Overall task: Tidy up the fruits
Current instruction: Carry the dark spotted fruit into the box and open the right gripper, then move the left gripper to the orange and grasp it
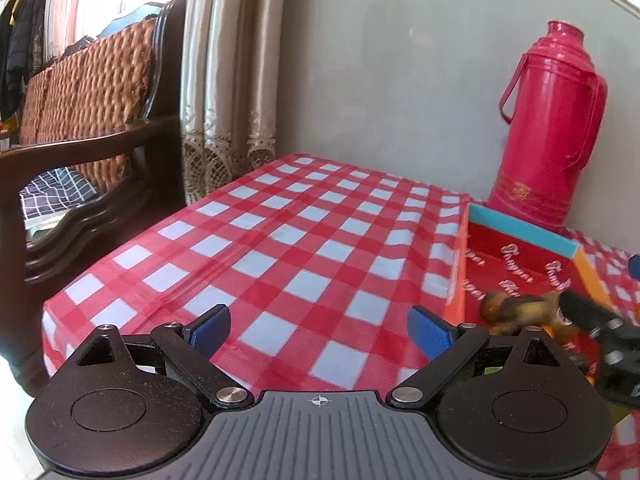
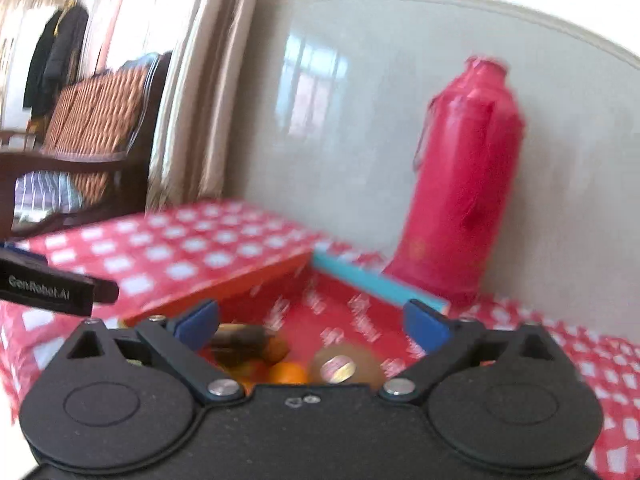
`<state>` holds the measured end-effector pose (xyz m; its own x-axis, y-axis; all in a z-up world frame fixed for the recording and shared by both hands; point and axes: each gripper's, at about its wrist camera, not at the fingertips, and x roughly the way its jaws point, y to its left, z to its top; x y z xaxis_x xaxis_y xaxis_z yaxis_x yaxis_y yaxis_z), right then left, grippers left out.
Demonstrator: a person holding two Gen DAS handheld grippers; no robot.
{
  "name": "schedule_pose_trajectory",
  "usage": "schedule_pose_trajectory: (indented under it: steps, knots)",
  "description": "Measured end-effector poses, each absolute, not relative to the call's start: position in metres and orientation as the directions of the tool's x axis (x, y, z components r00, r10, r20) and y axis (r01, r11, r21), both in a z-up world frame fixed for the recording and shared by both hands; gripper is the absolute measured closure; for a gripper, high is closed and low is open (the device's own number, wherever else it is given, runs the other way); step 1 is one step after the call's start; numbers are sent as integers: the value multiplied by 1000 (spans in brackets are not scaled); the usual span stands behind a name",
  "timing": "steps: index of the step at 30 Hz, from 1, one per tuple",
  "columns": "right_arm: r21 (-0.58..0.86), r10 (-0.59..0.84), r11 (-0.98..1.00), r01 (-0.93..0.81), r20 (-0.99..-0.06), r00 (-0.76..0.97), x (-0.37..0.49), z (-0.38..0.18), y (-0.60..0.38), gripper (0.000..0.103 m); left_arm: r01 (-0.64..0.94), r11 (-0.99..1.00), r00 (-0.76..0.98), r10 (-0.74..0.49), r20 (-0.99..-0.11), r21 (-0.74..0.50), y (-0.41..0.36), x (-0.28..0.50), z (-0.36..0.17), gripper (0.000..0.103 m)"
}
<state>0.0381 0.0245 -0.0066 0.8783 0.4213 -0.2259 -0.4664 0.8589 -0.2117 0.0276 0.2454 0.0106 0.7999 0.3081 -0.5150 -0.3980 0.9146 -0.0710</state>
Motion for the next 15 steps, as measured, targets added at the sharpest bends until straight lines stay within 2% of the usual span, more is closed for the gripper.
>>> schedule_pose_trajectory:
  steps: [2, 7, 9, 10, 13, 15]
  knots:
    - [-210, 362, 895, -394, -175, 915, 37, -4, 3, 10, -385, 919, 814, 296, -500, -83, 236, 31, 15, 9]
    - [-131, 202, 966, -221, -142, 969, 50, 4, -76, 6, -312, 945, 850, 232, -472, -97, 192, 47, 26, 9]
    - [-82, 111, 988, -127, -178, 978, 62, 4, -115, 6, -273, 958, 863, 203, -462, -89, 170, 54, 28, 7]
    - [-46, 86, 994, -96, -191, 978, 65, 4, -134, 6, -257, 963, 867, 192, -459, -82, 158, 57, 29, 0]
    - [88, 9, 996, 13, -248, 969, 76, 4, -190, 6, -206, 976, 883, 152, -444, -75, 126, 65, 31, 0]
    - [161, -22, 985, 63, -242, 970, 74, 5, -226, 6, -174, 982, 891, 125, -437, -74, 105, 72, 32, 0]
